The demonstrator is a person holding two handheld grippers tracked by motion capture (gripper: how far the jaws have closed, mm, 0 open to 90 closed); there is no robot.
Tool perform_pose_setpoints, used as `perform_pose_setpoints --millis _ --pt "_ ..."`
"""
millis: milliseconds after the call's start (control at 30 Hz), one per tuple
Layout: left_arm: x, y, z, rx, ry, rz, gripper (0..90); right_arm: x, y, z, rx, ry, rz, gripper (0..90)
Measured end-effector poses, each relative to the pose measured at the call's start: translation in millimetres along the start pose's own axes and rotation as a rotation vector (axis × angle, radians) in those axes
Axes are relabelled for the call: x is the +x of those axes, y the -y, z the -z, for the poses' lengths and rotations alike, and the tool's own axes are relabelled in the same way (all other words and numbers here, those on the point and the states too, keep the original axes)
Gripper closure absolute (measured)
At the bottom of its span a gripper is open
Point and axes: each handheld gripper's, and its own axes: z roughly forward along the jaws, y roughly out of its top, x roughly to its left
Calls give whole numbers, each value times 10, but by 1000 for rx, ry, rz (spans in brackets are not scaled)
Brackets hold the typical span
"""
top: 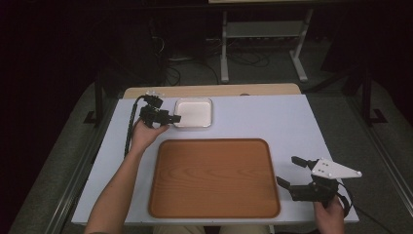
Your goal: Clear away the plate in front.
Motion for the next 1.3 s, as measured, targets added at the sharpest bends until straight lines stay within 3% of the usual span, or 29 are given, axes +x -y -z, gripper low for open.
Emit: perform_pose_setpoints --millis 133,267,400,567,700,833,933,1033,1100,1233,1300 --pt "78 -82 -32 19 -2 36 331 -2 0 2 1 -4 2 125" --pt "111 -192 -64 37 -31 32 336 -5 -1 -5 4 -4 4 125" --pt "141 -256 -147 57 -47 53 336 -6 -1 -6 5 -5 3 125" --pt "220 -230 -263 66 -59 105 372 -7 -2 0 5 -13 3 125" --pt "259 -195 -323 75 -121 136 426 -6 -4 1 11 -20 1 125" --pt "274 -196 -346 54 -125 153 476 -5 -3 -7 17 -22 7 125" --pt "289 -178 -395 69 -124 180 514 -9 -5 -12 20 -23 5 126" --pt "281 -151 -459 101 -139 176 534 -7 -5 -6 20 -22 5 125" --pt "238 -136 -495 112 -181 150 543 -6 -5 -5 19 -20 6 125" --pt "207 -123 -550 132 -187 136 604 -7 -4 -6 22 -22 6 125" --pt "208 -118 -574 140 -181 150 632 -8 -4 -8 25 -24 5 126"
